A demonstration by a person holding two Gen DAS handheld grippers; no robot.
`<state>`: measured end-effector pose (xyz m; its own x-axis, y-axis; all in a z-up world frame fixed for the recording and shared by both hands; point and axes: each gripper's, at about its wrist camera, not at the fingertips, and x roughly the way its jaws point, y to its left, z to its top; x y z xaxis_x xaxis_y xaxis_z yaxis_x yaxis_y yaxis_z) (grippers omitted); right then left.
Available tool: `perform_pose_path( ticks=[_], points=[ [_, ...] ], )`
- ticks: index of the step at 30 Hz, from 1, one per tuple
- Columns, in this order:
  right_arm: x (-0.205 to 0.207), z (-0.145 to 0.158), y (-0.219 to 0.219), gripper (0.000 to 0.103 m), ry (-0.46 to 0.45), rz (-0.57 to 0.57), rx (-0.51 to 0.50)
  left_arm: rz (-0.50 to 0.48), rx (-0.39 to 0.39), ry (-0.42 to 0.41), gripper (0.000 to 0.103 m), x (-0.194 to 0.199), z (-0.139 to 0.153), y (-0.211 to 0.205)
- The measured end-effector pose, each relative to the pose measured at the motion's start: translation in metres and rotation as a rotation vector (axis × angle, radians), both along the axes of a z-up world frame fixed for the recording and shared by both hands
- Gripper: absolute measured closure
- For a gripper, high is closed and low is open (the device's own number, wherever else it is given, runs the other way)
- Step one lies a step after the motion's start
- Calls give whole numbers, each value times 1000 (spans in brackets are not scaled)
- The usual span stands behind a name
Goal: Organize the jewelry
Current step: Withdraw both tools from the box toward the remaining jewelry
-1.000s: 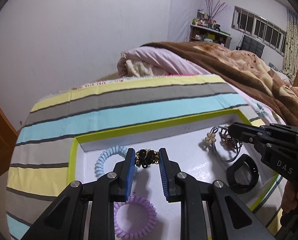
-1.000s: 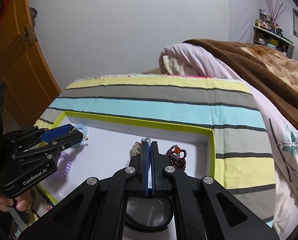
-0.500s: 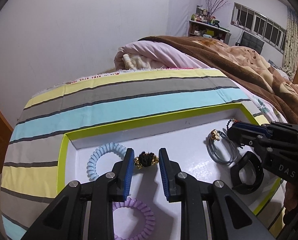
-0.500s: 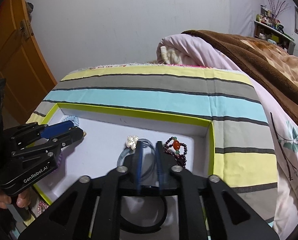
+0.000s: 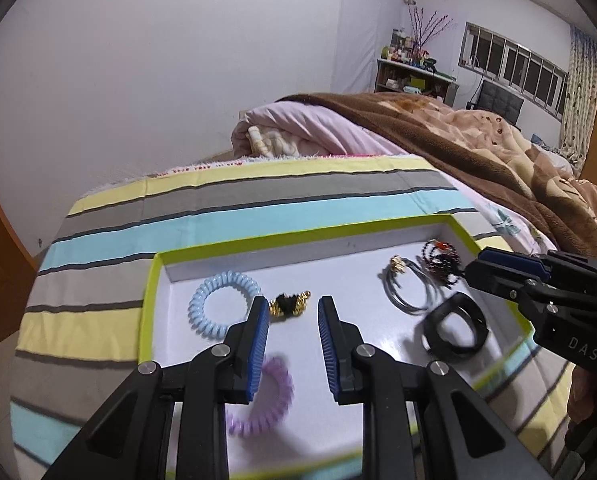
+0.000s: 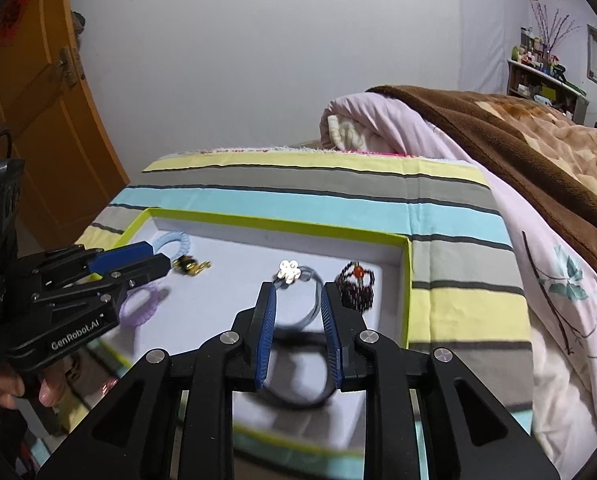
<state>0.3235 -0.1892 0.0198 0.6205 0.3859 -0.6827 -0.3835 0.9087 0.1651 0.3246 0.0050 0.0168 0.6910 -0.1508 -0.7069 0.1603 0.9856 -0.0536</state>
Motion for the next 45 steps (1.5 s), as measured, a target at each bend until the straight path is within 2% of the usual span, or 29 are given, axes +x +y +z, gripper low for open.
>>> perform_pose_path(
  ticks=[9, 19, 27, 41, 45],
  points=[
    [-67, 13, -13, 79, -43, 20, 32, -4, -5, -79, 78, -76, 18, 0],
    [-138, 18, -23, 79, -75, 59, 50, -3, -22, -109, 78, -152, 19, 2],
    [-173, 12, -31, 77, -59, 68, 84, 18, -32, -126, 78, -199, 19, 11],
    [-203, -6, -28, 76, -37, 109, 61, 28, -31, -127, 78, -239, 9, 16],
    [-204, -8, -26, 66, -33, 116, 61, 40, -41, -122, 78, -240, 8, 21]
  ],
)
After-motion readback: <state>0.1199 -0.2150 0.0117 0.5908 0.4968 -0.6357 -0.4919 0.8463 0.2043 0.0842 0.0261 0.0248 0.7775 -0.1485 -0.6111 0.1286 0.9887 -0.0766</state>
